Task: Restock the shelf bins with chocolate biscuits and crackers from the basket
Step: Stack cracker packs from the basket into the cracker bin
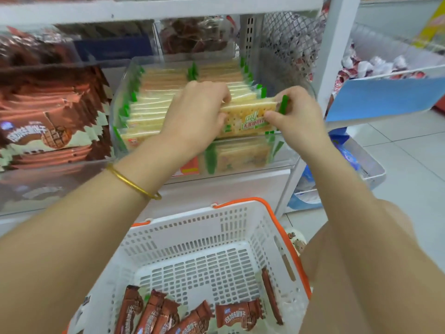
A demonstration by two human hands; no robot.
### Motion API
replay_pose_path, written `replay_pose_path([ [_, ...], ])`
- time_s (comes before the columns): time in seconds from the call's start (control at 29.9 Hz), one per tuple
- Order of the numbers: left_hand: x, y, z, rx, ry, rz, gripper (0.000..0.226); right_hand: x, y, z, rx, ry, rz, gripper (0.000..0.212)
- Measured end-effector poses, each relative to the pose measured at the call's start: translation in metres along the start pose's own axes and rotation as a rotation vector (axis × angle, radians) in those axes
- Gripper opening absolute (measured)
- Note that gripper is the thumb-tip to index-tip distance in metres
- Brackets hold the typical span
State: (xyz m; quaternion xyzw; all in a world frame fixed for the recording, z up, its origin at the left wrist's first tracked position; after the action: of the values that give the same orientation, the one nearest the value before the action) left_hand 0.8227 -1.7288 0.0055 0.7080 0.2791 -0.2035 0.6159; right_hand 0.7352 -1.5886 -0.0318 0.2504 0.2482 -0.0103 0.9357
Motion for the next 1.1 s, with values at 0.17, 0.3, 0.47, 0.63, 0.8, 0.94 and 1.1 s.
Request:
replay_pose_path([
  [0.17, 0.001, -0.013, 0.002, -0.157, 0.009, -0.018, 0.024, -0.006, -0.014, 0.002, 0.210, 0.085, 0.064, 0.037],
  [0.3, 0.004, -0.016, 0.002, -0.257, -0.049, 0.000, 0.023, -0.007, -0.020, 0.003, 0.274, 0.101, 0.160, 0.042],
  [0.47, 0.011, -0.011, -0.002, -0.242, -0.093, -0.035, 0.023, 0.000, -0.018, -0.001, 0.261, 0.093, 0.145, 0.048],
  [0.63, 0.055, 0.029, -0.008, -0.145, -0.231, -0.301, 0.019, 0.029, 0.015, 0.018, 0.249, 0.263, -0.220, 0.042],
  [0.8, 0.136, 0.005, 0.028, -0.155, -0.313, 0.021, 0.017, 0.110, -0.045, 0.032, 0.058, 0.333, 0.084, 0.023],
  [0.94, 0.225, -0.044, 0.097, -0.230, -0.093, 0.792, 0.033, 0.222, -0.176, -0.028, 0.284, 0.235, 0.879, 0.026],
  [1.1, 0.298, -0.056, 0.152, -0.282, 0.013, 1.239, 0.041, 0.329, -0.263, -0.101, 0.434, 0.146, 1.314, 0.037],
])
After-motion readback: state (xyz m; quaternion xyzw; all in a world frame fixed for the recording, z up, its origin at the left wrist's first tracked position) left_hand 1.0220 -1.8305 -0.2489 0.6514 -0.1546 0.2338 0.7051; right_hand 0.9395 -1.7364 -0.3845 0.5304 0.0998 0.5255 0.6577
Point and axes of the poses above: each hand's wrist, its own x-axis away from the middle knuckle, its own y-axis out of the back of the hand, z = x × y, the point moved 8 cm from there along -x, towards the middle knuckle, and after that the axes turned 13 degrees about -z, right-handed, at the moved point
